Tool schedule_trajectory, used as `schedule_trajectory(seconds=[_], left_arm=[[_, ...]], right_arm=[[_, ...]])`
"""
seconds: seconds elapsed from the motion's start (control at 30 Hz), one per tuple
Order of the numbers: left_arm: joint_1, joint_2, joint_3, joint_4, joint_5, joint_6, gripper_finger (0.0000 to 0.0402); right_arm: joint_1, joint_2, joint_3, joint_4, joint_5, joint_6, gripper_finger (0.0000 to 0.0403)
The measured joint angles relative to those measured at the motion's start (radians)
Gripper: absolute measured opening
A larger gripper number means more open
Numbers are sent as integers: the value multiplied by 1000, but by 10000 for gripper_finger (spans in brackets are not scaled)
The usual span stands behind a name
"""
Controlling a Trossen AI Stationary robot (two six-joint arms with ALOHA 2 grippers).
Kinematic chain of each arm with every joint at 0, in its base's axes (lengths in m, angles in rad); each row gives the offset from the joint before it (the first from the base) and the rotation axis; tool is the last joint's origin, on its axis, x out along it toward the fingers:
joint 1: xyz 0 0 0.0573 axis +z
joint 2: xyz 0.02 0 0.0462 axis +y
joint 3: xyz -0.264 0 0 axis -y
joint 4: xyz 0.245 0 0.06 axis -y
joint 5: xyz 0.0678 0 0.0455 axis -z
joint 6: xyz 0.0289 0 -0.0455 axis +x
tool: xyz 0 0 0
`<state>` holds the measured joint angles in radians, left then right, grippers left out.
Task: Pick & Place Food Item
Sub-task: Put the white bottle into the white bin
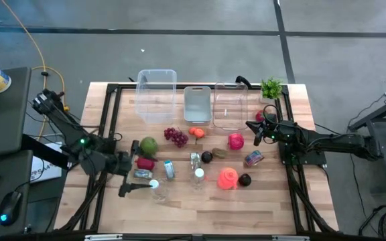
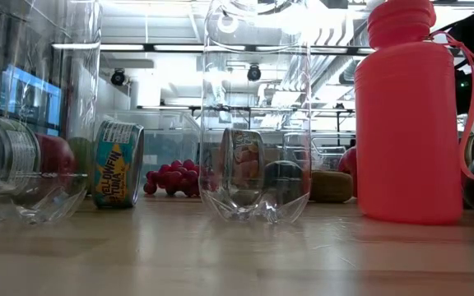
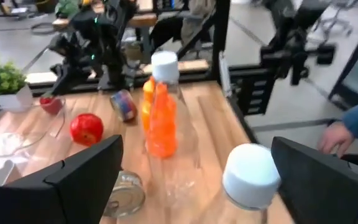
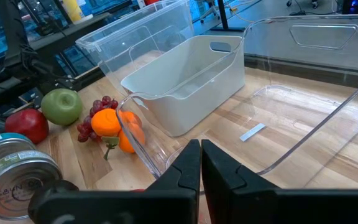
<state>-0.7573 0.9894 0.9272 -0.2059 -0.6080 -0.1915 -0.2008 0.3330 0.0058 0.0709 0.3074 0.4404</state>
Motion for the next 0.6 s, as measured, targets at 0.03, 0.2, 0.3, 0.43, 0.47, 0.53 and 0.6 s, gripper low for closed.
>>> schedule_trajectory(seconds=[0.03,0.2,0.3,0.43,0.47,0.53,0.6], left_arm=[[-6,12,-1,18,-1,4,399],[-31,22,-1,57,0,-12,399],[-32,22,-1,54,0,-16,399],[-29,22,-1,58,-18,-17,399],[-26,22,-1,57,-18,-18,399],[-23,22,-1,57,-18,-24,399],[-23,22,-1,57,-19,-25,399]], right_arm=[[0,0,0,0,0,0,3],[0,0,0,0,0,0,3],[0,0,0,0,0,0,3],[0,0,0,0,0,0,3],[0,0,0,0,0,0,3],[0,0,0,0,0,0,3],[0,0,0,0,0,0,3]])
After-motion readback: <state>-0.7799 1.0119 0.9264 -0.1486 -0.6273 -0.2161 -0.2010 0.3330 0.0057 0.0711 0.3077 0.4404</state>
